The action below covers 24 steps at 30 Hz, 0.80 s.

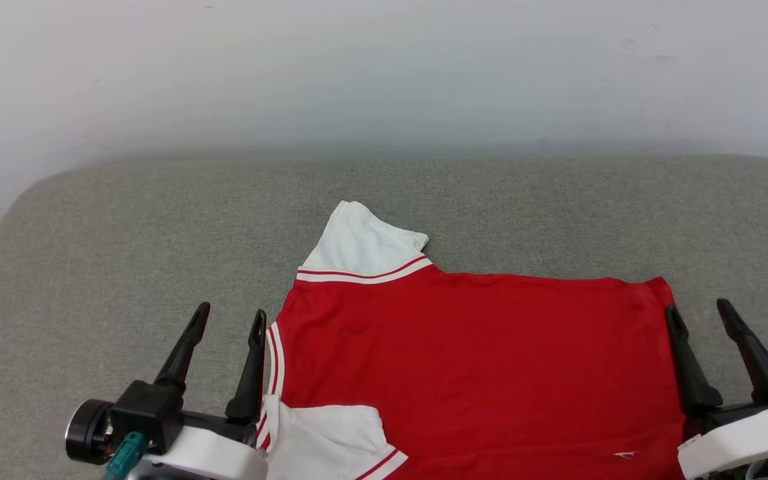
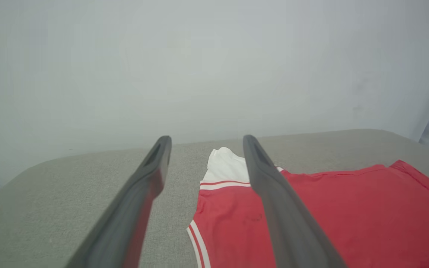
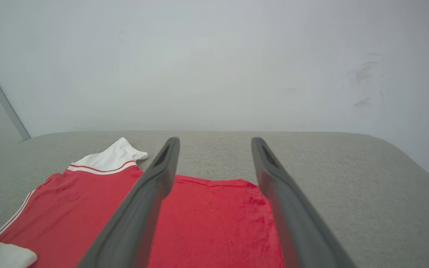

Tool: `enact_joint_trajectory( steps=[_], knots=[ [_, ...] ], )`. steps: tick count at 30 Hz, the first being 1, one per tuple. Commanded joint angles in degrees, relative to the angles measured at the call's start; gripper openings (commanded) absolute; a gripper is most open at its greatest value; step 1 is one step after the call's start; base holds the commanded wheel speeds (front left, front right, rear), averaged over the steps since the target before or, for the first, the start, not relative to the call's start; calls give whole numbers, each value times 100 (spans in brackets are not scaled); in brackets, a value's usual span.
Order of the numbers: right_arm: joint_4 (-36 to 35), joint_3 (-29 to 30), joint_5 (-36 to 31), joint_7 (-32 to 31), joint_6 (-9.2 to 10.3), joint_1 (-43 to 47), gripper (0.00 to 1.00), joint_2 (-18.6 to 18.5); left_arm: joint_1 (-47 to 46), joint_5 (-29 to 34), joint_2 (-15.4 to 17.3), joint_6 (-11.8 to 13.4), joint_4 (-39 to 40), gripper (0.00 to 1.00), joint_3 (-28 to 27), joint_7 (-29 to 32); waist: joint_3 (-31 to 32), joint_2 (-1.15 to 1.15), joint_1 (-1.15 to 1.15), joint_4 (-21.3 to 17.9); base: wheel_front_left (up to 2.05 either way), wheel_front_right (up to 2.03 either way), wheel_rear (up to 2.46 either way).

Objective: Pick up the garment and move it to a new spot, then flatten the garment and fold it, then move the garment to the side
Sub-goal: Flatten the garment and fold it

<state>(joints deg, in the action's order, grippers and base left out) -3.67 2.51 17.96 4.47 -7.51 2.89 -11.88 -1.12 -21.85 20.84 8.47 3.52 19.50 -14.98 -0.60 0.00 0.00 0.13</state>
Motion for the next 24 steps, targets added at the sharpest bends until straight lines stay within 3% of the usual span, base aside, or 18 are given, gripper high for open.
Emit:
enact_joint_trajectory(
  steps=[1, 13, 19, 24],
  knots=[
    [52, -6, -62, 108, 5, 34, 100, 40, 94, 89, -63, -66, -22, 100, -62, -25, -20, 0, 0, -9, 0, 0, 0],
    [446, -146, -116, 525, 5, -240, 100, 275, 34, 752, -668, -863, -369, 100, -676, -26, -328, 0, 0, -151, 0, 0, 0],
    [301, -203, -127, 485, 5, -426, 100, 313, -746, 941, -461, -1289, -865, 100, -606, 16, -762, 0, 0, -330, 0, 0, 0],
    [110, -250, -165, 464, 5, -620, 100, 346, -1960, 728, -148, -1525, -1245, 100, -380, 731, -1226, 0, 0, -519, 0, 0, 0]
  ],
)
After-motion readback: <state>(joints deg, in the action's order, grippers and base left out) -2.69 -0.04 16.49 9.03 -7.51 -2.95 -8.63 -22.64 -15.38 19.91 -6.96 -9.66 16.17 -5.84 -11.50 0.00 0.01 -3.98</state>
